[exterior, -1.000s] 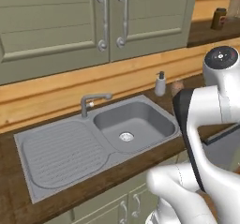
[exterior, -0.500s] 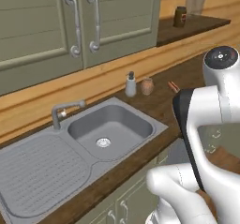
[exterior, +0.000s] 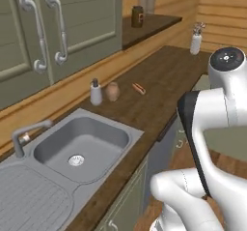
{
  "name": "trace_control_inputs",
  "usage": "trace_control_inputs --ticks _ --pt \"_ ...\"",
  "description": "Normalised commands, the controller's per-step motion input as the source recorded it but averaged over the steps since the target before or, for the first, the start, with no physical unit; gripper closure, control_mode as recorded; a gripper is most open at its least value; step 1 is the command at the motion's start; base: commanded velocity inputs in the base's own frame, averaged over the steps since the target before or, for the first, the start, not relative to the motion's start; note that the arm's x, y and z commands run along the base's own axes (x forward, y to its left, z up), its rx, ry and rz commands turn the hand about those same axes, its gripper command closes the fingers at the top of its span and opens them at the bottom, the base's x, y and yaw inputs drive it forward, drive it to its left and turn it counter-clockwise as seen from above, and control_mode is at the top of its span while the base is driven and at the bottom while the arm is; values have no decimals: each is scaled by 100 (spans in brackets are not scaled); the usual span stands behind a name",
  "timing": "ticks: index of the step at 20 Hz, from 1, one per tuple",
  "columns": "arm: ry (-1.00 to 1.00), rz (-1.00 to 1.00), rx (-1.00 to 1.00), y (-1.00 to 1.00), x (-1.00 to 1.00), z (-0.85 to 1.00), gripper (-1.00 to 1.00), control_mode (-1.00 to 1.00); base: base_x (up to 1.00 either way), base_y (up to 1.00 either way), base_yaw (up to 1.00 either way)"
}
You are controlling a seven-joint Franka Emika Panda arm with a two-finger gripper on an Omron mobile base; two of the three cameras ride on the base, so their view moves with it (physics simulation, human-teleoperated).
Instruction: Pick the tomato from the sink and place it in the bowl. Then pick the bowl and place it in the microwave. Then close the microwave door and press the start button.
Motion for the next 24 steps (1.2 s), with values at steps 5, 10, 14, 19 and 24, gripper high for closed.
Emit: trace_control_inputs --ticks 5,10,14,19,24 --pt "0 0 0 0 0 0 100 100 22 52 -66" --pt "0 0 0 0 0 0 100 100 17 47 -67" --pt "0 0 0 0 0 0 100 100 3 38 -66" --pt "0 0 0 0 0 0 100 100 0 33 -65" --pt "0 0 0 0 0 0 100 100 0 28 -63"
